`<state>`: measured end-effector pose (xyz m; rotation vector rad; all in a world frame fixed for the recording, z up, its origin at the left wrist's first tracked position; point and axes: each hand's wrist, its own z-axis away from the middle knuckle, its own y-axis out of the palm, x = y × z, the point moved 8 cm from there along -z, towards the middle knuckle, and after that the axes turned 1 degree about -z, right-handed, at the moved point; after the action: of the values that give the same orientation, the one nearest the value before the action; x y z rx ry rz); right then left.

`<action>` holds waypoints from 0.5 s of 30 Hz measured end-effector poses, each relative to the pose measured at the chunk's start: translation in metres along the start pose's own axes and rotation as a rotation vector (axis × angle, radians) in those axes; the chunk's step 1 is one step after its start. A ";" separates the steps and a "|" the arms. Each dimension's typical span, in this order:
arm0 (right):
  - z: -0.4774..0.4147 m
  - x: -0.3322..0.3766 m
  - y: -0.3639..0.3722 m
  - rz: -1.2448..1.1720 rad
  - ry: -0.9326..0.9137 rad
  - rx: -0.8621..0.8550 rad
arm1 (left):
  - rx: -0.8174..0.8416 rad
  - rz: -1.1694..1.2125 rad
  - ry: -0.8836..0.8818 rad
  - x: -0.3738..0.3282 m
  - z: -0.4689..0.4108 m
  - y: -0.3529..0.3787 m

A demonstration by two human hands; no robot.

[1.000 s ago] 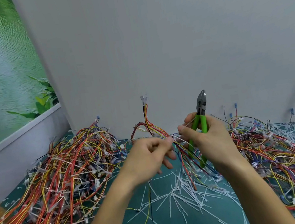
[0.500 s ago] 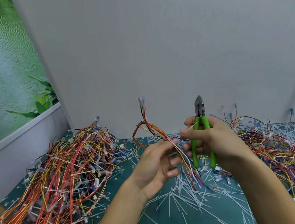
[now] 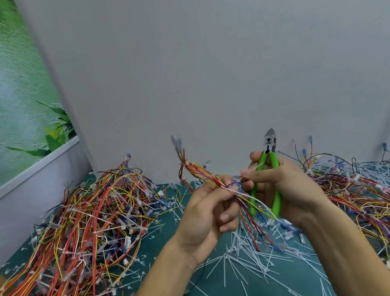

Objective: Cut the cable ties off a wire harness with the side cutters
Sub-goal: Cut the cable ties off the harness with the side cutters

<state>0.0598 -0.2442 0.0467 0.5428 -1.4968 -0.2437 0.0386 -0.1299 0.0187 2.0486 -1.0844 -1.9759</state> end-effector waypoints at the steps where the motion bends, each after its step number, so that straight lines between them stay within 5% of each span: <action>1: 0.001 0.003 0.000 0.014 -0.019 -0.009 | -0.005 -0.032 0.023 -0.002 0.000 0.000; 9: 0.012 0.021 -0.005 0.305 -0.065 -0.026 | -0.141 -0.284 0.243 -0.017 0.001 -0.011; 15: 0.021 0.040 -0.014 0.111 -0.023 -0.025 | -0.172 -0.438 0.326 -0.029 -0.001 -0.025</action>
<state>0.0448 -0.2788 0.0746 0.4368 -1.5390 -0.1824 0.0522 -0.0957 0.0298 2.5484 -0.4143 -1.7184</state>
